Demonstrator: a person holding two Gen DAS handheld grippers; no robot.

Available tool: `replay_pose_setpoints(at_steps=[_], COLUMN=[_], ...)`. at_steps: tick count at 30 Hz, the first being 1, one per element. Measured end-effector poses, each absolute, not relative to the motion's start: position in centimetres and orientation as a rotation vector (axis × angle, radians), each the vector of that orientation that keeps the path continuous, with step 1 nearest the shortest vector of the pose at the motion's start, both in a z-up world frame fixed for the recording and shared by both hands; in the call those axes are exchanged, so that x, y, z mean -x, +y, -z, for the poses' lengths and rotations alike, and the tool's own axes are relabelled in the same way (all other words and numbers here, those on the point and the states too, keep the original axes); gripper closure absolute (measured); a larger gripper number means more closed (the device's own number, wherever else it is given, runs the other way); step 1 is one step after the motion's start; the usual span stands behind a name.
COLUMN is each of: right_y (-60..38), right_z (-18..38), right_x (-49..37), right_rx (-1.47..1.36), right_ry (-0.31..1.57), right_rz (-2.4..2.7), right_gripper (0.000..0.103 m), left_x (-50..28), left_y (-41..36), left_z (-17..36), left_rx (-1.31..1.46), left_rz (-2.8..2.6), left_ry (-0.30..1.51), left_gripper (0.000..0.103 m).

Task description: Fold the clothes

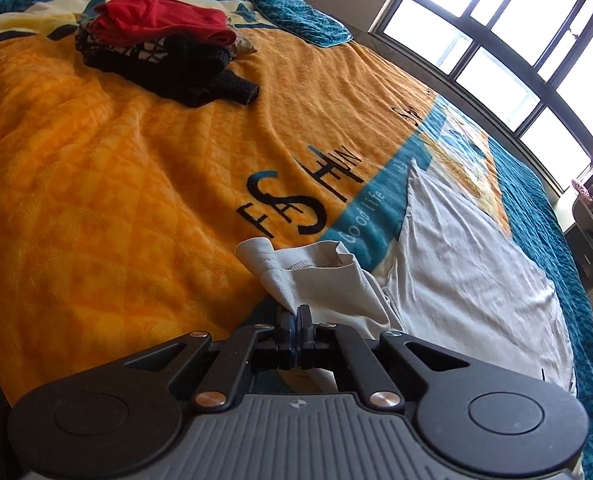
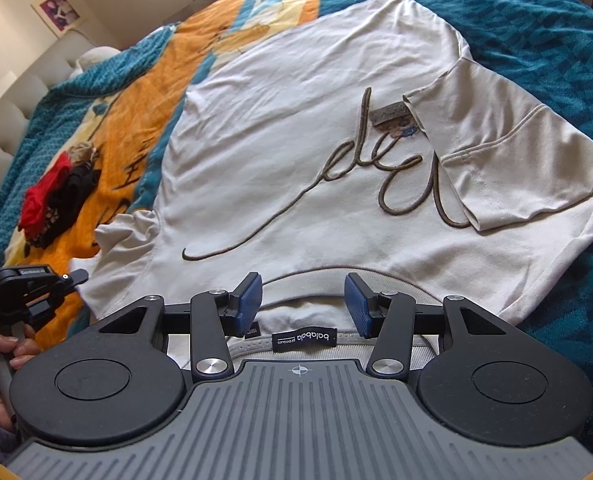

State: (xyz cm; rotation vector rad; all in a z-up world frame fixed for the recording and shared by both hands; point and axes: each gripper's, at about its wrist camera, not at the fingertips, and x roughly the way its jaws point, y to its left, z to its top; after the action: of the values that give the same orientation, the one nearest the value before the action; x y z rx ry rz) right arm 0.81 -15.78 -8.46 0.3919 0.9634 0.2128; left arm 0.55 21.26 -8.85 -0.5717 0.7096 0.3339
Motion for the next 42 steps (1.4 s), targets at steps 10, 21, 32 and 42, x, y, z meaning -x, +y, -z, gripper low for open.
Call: replay_pose_setpoints(at_steps=[10,21,32,42], right_y=[-17.2,-18.4,-19.2,-19.3], right_z=[8.4,8.6,8.5,8.2], right_x=[-0.2,0.3,0.4,0.4], right_rx=[-0.433,-0.466,-0.476,-0.488], right_ry=[0.953,0.943,0.943,0.931], right_rz=[-0.202,-0.181,-0.163,-0.168], right_gripper=[0.051,0.051,0.051,0.051], left_x=[-1.0,-0.5,3.7,3.9], left_y=[18.8,11.1,-0.6,9.3], left_z=[7.0,4.4,9.0,4.5], left_rx=[0.436,0.130,-0.596,0.009], left_rz=[-0.298,-0.059,0.346,0.132], left_ry=[0.670,0.573,0.623,0.654], left_gripper=[0.103,0.103,0.087,0.070])
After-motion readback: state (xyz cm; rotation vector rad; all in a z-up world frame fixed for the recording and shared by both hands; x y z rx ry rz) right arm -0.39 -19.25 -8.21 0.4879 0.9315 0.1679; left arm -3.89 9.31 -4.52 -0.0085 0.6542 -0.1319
